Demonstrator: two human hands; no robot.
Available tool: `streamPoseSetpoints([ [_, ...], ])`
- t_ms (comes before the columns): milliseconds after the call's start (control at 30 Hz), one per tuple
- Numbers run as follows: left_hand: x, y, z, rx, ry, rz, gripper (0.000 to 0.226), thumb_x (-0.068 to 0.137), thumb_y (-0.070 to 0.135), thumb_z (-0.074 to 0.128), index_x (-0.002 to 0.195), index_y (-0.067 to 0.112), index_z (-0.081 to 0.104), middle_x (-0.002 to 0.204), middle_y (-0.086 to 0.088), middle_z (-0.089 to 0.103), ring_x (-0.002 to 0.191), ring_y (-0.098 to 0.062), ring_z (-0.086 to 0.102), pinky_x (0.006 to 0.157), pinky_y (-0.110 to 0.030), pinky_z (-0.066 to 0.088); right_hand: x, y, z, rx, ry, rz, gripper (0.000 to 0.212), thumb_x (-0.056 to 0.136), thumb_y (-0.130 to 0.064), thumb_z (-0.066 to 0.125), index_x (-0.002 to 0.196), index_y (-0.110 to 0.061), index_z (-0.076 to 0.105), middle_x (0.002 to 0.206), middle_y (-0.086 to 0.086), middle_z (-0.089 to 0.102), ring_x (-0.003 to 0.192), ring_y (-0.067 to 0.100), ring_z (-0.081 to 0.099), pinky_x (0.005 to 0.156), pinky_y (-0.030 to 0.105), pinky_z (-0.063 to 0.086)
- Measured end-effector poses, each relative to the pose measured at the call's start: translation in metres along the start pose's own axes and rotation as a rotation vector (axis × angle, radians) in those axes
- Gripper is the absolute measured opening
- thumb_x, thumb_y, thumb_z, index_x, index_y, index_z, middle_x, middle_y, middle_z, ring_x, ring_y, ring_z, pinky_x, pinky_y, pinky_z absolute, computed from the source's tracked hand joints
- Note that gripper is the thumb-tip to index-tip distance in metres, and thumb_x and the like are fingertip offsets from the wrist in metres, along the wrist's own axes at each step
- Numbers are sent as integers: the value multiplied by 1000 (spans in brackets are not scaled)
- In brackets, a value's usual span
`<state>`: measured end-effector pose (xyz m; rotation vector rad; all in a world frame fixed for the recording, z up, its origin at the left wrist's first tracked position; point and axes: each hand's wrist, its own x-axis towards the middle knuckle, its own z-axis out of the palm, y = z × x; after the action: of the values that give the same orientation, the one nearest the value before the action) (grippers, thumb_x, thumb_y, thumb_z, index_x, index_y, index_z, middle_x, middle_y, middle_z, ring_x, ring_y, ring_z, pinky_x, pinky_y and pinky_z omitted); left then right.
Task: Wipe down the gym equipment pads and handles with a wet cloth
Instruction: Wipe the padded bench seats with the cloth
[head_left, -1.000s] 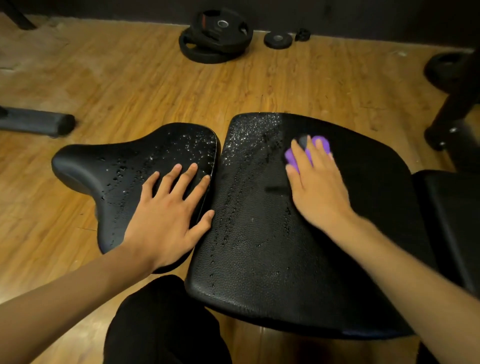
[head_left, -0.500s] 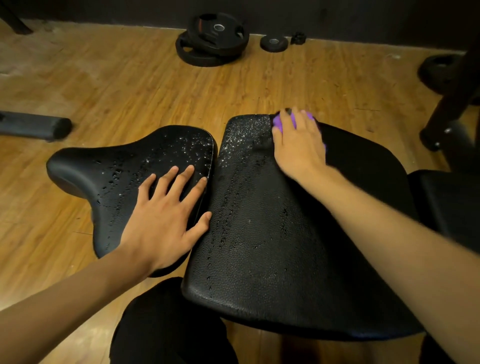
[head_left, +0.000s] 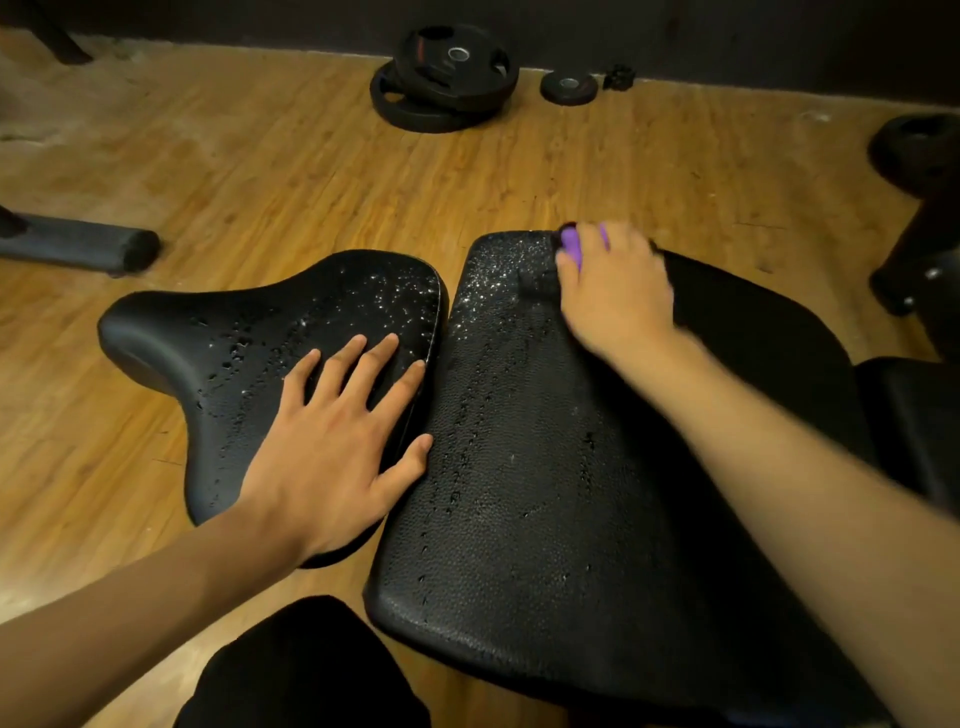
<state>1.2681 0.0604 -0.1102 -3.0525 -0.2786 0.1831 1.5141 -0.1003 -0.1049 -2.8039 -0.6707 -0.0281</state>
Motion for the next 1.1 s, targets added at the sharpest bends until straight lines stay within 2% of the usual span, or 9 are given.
streamPoseSetpoints([
  [100, 0, 0, -2, 0, -7, 4, 76, 104, 66, 11, 160, 24, 38, 166, -11, 33, 155, -35, 27, 122, -62, 25, -98, 4, 3, 66, 1, -101, 60, 109, -40, 32, 162, -14, 22, 171, 7, 12, 158, 24, 5, 126, 36, 8],
  [200, 1, 0, -2, -1, 2, 10, 75, 104, 66, 12, 160, 23, 39, 166, -12, 33, 155, -35, 27, 122, -62, 25, -86, 15, 2, 16, 1, -112, 62, 109, -41, 30, 163, -12, 19, 171, 9, 10, 158, 24, 3, 127, 35, 2],
  [300, 2, 0, 0, -4, 17, 12, 75, 104, 66, 12, 159, 23, 40, 165, -12, 34, 154, -35, 28, 121, -62, 25, 0, 8, 6, 10, 56, -20, 57, 108, -40, 32, 152, -5, 42, 159, 21, 37, 149, 36, 31, 123, 43, 23],
  [433, 3, 0, 3, 0, 10, 9, 75, 103, 66, 12, 159, 24, 39, 165, -12, 34, 154, -35, 28, 122, -61, 24, 59, -3, -7, 96, -14, 151, 48, 104, -44, 34, 115, -11, 67, 113, 15, 65, 112, 39, 60, 82, 38, 38],
  [600, 1, 0, -1, -4, 2, 11, 77, 103, 67, 9, 160, 24, 37, 166, -11, 33, 155, -35, 26, 123, -61, 23, -40, 10, 10, 33, 95, -48, 55, 108, -41, 37, 156, -14, 38, 164, 11, 31, 152, 31, 24, 122, 43, 22],
  [700, 2, -1, 0, -7, 4, 11, 76, 103, 67, 10, 161, 24, 37, 166, -11, 32, 155, -35, 26, 123, -61, 23, -43, 17, 9, 71, 59, -101, 58, 108, -41, 36, 160, -16, 30, 169, 8, 20, 157, 27, 12, 127, 41, 11],
  [833, 3, -2, 1, -13, 19, 12, 75, 103, 66, 14, 159, 24, 39, 165, -11, 34, 155, -35, 27, 122, -61, 24, 44, 10, -6, 104, -21, 77, 53, 103, -48, 32, 130, -12, 61, 134, 20, 59, 128, 40, 53, 101, 42, 41],
  [900, 3, -1, 1, -18, 20, 13, 74, 103, 66, 17, 159, 24, 41, 165, -11, 35, 154, -35, 28, 122, -60, 24, 57, 5, -9, 85, -30, 145, 49, 104, -46, 35, 121, -12, 65, 125, 19, 64, 117, 40, 58, 88, 40, 40],
  [1100, 3, 0, -1, -12, 11, 14, 75, 102, 66, 15, 158, 24, 42, 164, -11, 35, 154, -35, 28, 123, -60, 23, -43, 22, 8, 101, 33, -62, 56, 109, -44, 31, 162, -25, 26, 171, 0, 13, 158, 20, 6, 126, 39, 9],
])
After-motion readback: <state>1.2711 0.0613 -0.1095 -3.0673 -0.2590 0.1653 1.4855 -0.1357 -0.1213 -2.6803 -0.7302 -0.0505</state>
